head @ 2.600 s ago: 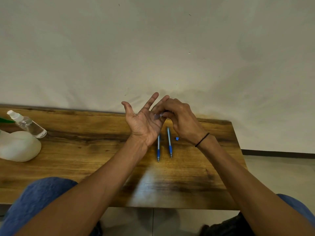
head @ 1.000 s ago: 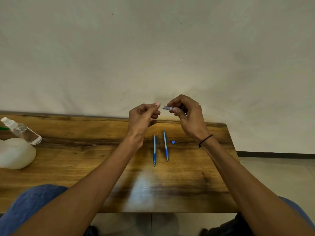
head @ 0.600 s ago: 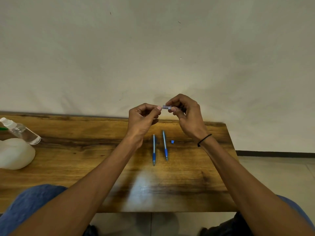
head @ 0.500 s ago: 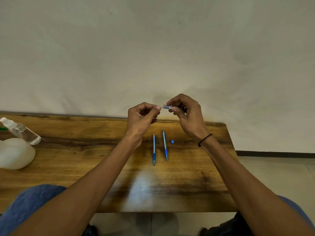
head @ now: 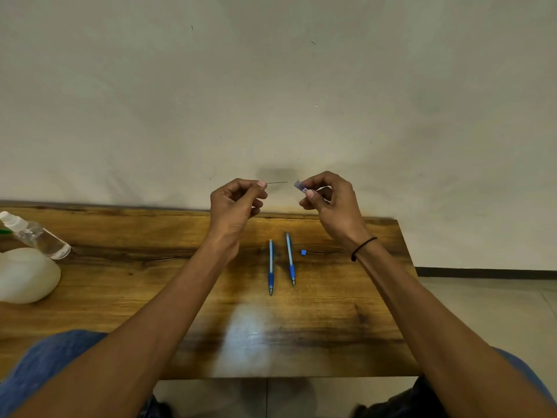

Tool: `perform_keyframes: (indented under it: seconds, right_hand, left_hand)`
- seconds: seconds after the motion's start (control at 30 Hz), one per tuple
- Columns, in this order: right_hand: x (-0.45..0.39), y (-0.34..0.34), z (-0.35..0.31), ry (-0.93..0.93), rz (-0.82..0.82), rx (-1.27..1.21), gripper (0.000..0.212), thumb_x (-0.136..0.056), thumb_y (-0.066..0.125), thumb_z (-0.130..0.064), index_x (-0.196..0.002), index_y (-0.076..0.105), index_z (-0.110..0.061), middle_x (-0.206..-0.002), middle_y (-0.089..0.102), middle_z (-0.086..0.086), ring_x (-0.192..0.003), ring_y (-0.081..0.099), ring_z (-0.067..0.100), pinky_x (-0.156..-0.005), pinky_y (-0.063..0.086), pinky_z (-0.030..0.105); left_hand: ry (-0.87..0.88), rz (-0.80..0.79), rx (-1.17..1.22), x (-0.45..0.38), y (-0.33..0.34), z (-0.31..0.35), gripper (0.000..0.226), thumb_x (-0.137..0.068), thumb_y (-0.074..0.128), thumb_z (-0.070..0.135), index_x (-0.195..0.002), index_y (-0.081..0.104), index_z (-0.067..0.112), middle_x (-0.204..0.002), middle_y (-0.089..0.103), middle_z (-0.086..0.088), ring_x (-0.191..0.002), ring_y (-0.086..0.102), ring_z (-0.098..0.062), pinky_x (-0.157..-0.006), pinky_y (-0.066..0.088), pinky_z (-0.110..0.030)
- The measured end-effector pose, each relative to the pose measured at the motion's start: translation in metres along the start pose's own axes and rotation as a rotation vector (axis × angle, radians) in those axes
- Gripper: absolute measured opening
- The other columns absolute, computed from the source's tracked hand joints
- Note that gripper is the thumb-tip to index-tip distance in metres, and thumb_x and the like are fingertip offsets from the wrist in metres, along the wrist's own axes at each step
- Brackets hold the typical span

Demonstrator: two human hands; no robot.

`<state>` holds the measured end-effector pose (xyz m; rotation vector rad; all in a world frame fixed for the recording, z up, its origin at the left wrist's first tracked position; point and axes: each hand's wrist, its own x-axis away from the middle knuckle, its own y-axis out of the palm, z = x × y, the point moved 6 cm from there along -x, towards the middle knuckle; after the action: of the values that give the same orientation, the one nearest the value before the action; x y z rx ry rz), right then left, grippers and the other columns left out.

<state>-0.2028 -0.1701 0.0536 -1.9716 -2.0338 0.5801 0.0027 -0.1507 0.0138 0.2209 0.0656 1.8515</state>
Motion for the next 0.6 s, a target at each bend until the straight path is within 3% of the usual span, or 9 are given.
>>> perform_keyframes:
  seconds: [0.13,0.33,0.5,0.6]
  right_hand:
    - [0.005,0.012,-0.001,0.04,-0.003,-0.088,0.013,-0.101,0.063,-0.006,-0.114,0.064,-0.007,-0.107,0.072,0.006,-0.092,0.075,0.018,-0.083,0.065,0.035]
    - [0.015,0.039,-0.01,0.022,-0.015,-0.091,0.011,-0.092,0.077,-0.01,-0.1,0.069,-0.011,-0.091,0.075,0.001,-0.083,0.072,0.009,-0.074,0.058,0.019]
    - [0.027,0.059,-0.016,0.057,-0.054,-0.155,0.009,-0.089,0.08,-0.009,-0.093,0.072,-0.009,-0.083,0.073,0.0,-0.077,0.071,0.005,-0.073,0.06,0.021]
    - [0.033,0.066,-0.016,0.103,-0.091,-0.222,0.009,-0.089,0.078,-0.006,-0.093,0.071,-0.006,-0.079,0.07,0.001,-0.07,0.068,0.002,-0.066,0.057,0.019]
  left_hand:
    - [-0.074,0.069,0.073,0.005,0.004,-0.014,0.011,-0.095,0.075,0.024,-0.1,0.078,0.014,-0.078,0.075,0.004,-0.069,0.065,-0.004,-0.065,0.055,-0.024]
    - [-0.138,0.246,0.15,0.012,0.008,-0.028,0.015,-0.099,0.07,0.024,-0.105,0.072,0.01,-0.068,0.07,0.005,-0.064,0.063,-0.007,-0.065,0.053,-0.027]
    - [-0.114,0.255,0.15,0.015,0.011,-0.031,0.021,-0.102,0.066,0.022,-0.112,0.069,0.003,-0.073,0.072,0.007,-0.057,0.063,0.004,-0.051,0.048,-0.017]
    - [-0.128,0.253,0.174,0.016,0.01,-0.033,0.017,-0.102,0.065,0.021,-0.11,0.067,0.005,-0.063,0.071,0.012,-0.057,0.065,0.003,-0.048,0.048,-0.015]
